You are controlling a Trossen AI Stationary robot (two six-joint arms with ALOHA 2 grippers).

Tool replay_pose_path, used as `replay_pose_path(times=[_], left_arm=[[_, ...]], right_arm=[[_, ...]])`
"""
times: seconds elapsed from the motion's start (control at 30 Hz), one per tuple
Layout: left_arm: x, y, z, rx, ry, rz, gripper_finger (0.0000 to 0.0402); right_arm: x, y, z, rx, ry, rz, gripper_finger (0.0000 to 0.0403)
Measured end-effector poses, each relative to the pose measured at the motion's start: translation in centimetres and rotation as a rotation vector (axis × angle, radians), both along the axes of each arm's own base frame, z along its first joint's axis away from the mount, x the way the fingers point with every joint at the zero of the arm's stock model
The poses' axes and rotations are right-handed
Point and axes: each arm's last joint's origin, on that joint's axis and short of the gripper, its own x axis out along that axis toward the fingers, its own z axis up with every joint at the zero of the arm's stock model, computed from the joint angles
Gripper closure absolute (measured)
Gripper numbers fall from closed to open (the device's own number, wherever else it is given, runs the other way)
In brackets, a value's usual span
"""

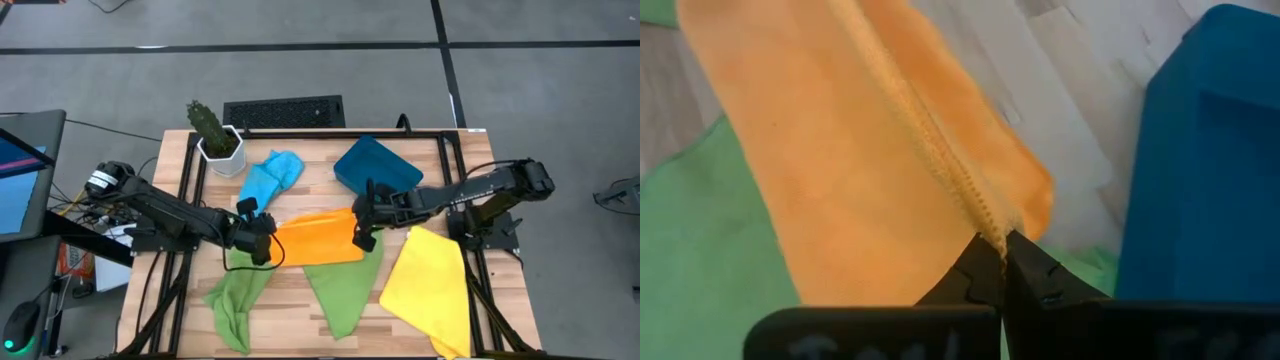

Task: Fold microfiber towels
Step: Fold the orange microfiber towel

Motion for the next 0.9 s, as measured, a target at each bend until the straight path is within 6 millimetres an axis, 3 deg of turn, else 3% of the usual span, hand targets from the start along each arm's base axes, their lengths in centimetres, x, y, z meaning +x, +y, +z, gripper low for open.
replay_pose_path(times=[0.43, 0.9], left_arm=[[0.2, 0.2, 0.0, 0.021, -0.012, -0.008, 0.0396], [0.0, 0.4, 0.0, 0.089, -0.01, 0.006, 0.0264]], right_arm=[[0.2, -1.5, 0.0, -0.01, -0.004, -0.054, 0.0368], [0.2, -2.1, 0.0, -0.023, 0.006, -0.051, 0.0279]])
